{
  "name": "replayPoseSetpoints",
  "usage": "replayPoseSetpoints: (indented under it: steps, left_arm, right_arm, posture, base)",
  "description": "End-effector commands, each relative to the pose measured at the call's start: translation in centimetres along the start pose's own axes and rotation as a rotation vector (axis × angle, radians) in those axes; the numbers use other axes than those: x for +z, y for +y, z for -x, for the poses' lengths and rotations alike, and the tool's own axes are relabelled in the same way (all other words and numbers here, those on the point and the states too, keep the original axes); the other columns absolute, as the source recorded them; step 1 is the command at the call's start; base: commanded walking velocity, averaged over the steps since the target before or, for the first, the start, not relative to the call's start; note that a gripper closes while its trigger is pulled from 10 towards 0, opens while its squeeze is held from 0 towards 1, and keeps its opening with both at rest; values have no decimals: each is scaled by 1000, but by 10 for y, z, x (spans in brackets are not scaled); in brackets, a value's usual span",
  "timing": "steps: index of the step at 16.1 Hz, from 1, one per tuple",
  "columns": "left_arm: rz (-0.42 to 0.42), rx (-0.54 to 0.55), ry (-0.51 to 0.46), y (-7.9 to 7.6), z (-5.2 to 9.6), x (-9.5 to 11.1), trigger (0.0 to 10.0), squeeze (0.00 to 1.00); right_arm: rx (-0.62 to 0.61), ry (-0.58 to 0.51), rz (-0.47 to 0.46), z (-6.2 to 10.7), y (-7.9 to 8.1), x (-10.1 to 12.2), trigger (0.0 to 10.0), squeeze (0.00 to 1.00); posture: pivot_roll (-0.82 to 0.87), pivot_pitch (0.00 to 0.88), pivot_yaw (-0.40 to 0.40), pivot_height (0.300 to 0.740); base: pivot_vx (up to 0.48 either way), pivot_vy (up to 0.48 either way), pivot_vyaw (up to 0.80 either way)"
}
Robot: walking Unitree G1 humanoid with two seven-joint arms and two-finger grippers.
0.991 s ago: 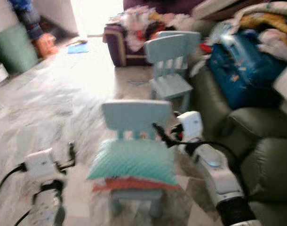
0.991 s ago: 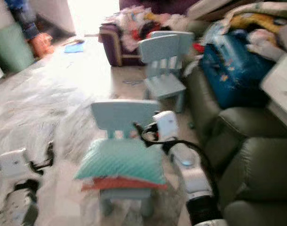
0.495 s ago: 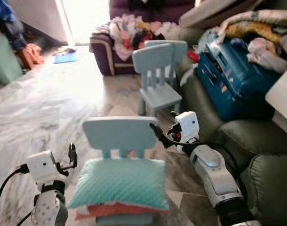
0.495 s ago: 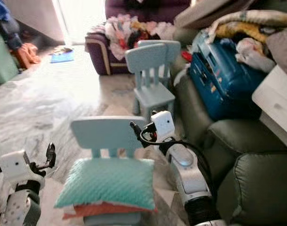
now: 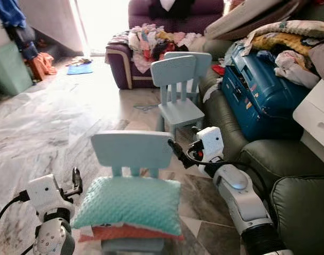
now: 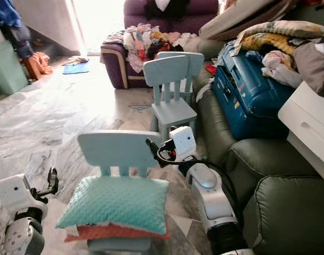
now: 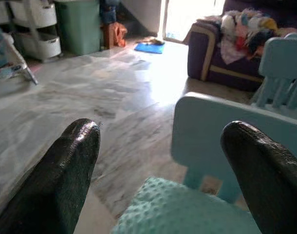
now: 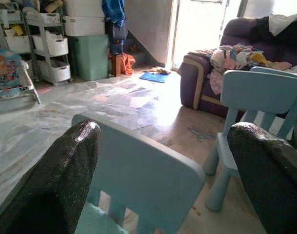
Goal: Move the pillow to the sofa
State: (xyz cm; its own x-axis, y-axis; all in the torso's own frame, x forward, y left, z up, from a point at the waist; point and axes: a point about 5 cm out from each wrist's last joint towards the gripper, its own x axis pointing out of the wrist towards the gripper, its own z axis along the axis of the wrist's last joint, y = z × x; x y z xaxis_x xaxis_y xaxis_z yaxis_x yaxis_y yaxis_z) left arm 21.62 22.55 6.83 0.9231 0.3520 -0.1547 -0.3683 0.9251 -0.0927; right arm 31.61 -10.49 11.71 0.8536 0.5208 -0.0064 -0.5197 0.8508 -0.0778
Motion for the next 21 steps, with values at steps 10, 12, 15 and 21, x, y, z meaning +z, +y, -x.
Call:
replayPoseSetpoints:
  steps: [10, 12, 15, 21]
  left_arm:
    - [-8, -25, 36, -1, -1, -2, 10000, 0]
    - [-2, -37, 26, -2, 0, 0, 10000, 0]
    - [-7, -44, 24, -5, -2, 2, 10000, 0]
    - [-86, -53, 45, -2, -10, 0, 10000, 0]
  right_arm:
    - [-5, 4, 3, -3, -2, 1, 10000, 0]
    - [-6, 4, 3, -3, -1, 0, 10000, 0]
    - [-9, 8, 3, -2, -1, -1, 10000, 0]
    - [-32, 5, -10, -3, -2, -1, 10000, 0]
  posture:
    - [-119, 0, 31, 740]
    - [-121, 0, 33, 740]
    - [-124, 0, 35, 740]
    - [-120, 0, 42, 740]
  base:
    - [0, 468, 0]
    - [0, 141, 0]
    - [0, 0, 0]
    - [0, 0, 0]
